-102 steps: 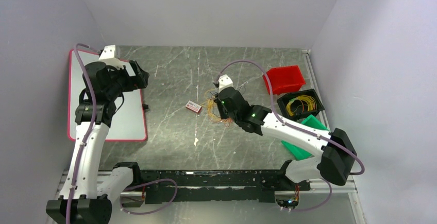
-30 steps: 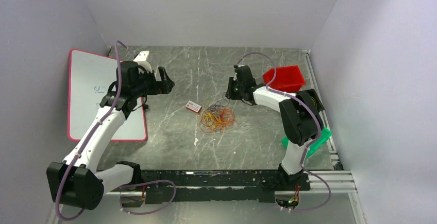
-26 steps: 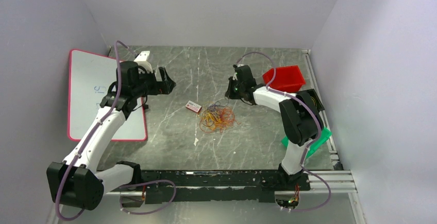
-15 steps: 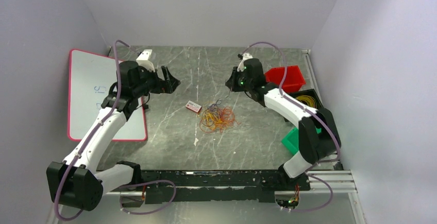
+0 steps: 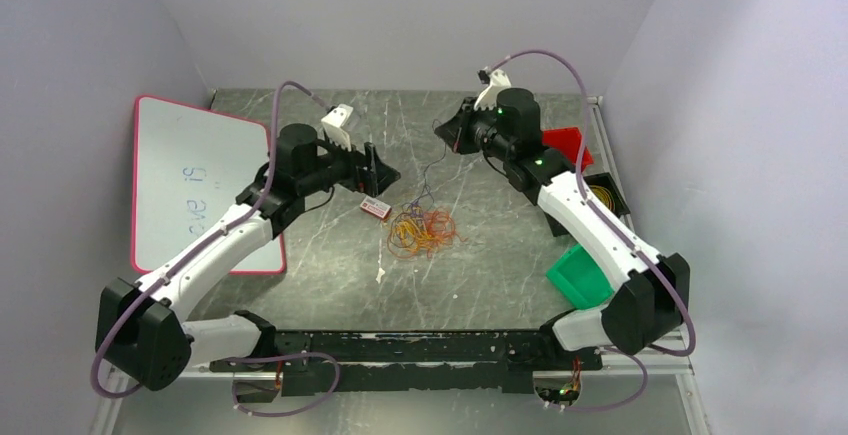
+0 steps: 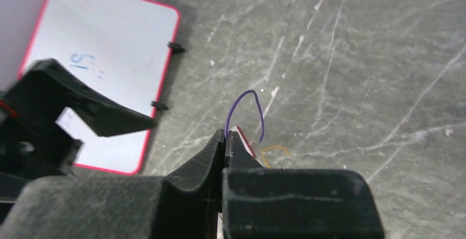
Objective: Untangle the cables
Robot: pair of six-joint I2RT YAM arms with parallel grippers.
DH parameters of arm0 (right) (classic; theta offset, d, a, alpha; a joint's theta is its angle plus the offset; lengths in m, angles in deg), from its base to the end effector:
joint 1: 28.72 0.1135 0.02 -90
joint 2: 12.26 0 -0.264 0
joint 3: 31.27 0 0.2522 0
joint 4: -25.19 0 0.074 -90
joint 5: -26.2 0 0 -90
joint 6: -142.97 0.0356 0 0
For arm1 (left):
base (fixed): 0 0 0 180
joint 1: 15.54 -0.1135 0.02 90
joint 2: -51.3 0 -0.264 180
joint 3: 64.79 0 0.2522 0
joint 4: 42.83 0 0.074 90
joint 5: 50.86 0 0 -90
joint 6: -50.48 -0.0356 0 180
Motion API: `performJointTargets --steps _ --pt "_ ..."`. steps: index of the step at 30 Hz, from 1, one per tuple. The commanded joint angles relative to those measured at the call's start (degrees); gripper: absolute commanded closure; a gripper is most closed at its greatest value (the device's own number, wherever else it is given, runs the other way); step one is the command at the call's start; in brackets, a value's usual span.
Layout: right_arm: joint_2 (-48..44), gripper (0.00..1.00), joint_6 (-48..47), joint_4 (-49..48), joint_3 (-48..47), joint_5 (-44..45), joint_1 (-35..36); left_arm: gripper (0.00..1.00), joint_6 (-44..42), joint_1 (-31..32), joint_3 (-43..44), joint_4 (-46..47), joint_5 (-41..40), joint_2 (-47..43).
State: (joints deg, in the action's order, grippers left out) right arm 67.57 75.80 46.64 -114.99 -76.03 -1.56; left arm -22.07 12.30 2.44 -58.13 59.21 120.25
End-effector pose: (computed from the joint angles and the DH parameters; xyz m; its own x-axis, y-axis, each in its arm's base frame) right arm 0.2890 0.1568 0.3576 -0.4902 0.1747 -0.8539 -0.4726 0.7699 0.4288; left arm 0.2419 -0.1416 0.3209 -0.4655 -0.0727 -0.8821 0.6176 0.6871 -0.3826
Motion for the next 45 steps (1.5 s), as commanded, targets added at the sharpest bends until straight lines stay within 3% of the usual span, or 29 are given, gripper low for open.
performJointTargets --steps 1,13,26,36,41,45 --pt "-2.84 1.0 3.31 2.67 -3.83 -0.01 0.31 0.01 -0.31 1.62 -1.12 8.19 0.65 1.21" --pt "-3.19 1.0 6.65 3.17 -11.62 -2.89 0.53 0.03 -2.95 7.78 0.75 11.62 -0.83 7.25" --pt "-2.71 1.0 6.96 4.3 -17.12 -2.68 0.62 0.05 -3.71 9.95 1.08 13.98 -0.93 10.94" --pt "-3.52 1.0 7.73 4.14 -16.8 -2.72 0.62 0.39 -4.14 12.04 2.21 14.63 -2.01 15.01" --pt "-4.42 1.0 7.87 4.12 -15.3 -1.8 0.62 0.78 -3.62 12.11 4.68 13.15 -0.61 16.55" --pt "-5.92 1.0 8.18 3.16 -12.44 -0.25 0.62 0.93 -3.37 12.13 5.23 12.53 -0.76 15.71"
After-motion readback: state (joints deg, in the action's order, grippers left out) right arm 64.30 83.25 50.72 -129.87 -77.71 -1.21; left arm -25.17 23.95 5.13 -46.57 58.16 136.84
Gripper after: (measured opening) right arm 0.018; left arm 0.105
